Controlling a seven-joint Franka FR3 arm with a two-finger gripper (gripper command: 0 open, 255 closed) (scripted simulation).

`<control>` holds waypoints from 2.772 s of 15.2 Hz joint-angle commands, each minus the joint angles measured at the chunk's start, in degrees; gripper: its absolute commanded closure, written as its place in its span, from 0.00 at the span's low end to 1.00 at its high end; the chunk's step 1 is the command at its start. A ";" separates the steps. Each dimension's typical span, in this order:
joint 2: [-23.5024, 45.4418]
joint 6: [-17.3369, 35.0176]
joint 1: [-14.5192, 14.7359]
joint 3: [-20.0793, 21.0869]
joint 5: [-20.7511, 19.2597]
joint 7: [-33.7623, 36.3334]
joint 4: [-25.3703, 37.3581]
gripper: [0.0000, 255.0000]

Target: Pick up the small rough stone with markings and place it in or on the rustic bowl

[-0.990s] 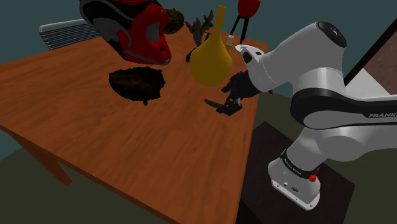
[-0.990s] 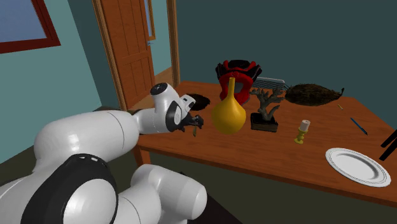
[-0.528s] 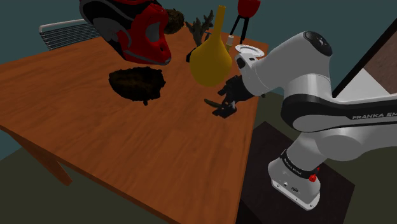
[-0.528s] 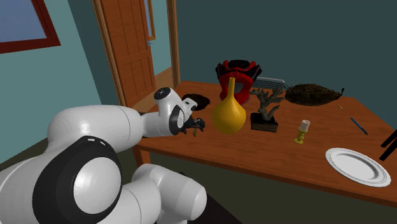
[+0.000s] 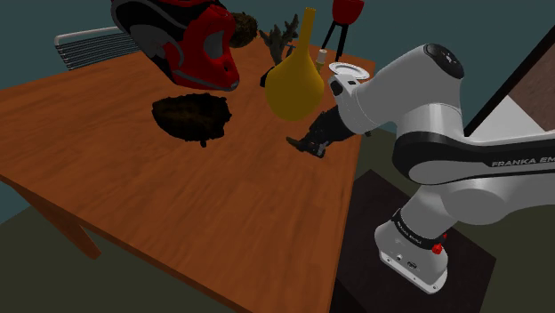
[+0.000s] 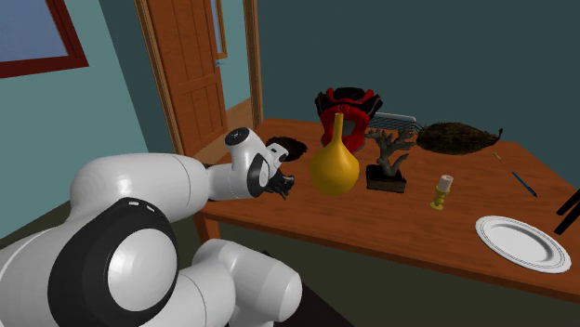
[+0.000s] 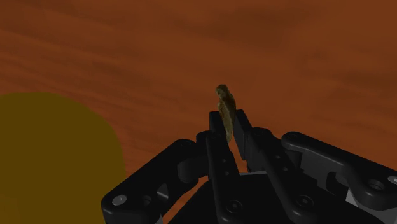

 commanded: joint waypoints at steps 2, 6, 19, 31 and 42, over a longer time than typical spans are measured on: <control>0.00 0.00 0.00 0.00 0.00 0.00 0.00 1.00; 0.02 0.02 -0.01 0.00 0.00 0.00 0.00 1.00; -4.30 -11.97 -0.46 -3.90 -1.40 -2.75 7.95 1.00; -4.84 -21.06 -1.58 -6.50 -2.75 -4.58 16.72 1.00; 3.35 -22.70 -4.37 -4.72 -3.66 -3.49 26.89 1.00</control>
